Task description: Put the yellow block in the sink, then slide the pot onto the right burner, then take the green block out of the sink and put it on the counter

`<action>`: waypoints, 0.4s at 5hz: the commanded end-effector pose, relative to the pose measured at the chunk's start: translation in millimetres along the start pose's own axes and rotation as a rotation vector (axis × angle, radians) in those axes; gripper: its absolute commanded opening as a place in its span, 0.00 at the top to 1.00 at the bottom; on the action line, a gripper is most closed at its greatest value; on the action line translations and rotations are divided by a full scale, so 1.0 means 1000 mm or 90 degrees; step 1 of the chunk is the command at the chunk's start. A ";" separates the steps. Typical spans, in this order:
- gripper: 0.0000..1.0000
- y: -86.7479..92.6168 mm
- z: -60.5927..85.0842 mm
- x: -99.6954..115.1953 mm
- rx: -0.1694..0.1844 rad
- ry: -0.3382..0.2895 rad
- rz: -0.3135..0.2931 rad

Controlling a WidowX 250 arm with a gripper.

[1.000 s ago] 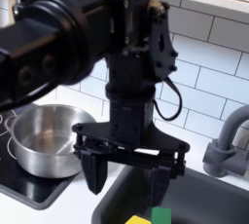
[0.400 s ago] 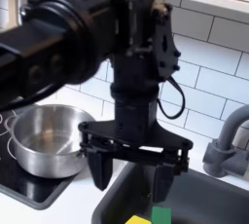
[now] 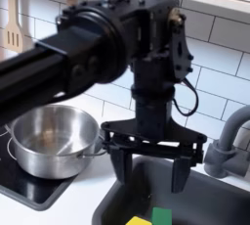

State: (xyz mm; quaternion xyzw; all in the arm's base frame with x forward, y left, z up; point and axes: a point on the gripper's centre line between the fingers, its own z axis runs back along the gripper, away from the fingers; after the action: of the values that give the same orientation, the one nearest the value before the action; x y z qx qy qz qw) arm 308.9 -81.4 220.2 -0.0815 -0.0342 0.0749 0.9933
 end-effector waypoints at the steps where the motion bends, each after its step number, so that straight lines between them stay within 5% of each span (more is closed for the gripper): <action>1: 0.00 -0.003 -0.019 0.012 -0.001 0.007 0.022; 2: 0.00 -0.006 -0.032 0.019 -0.001 0.018 0.025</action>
State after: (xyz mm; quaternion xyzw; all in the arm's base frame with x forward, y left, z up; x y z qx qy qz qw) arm 330.0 -87.1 188.6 -0.0822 -0.0144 0.0975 0.9917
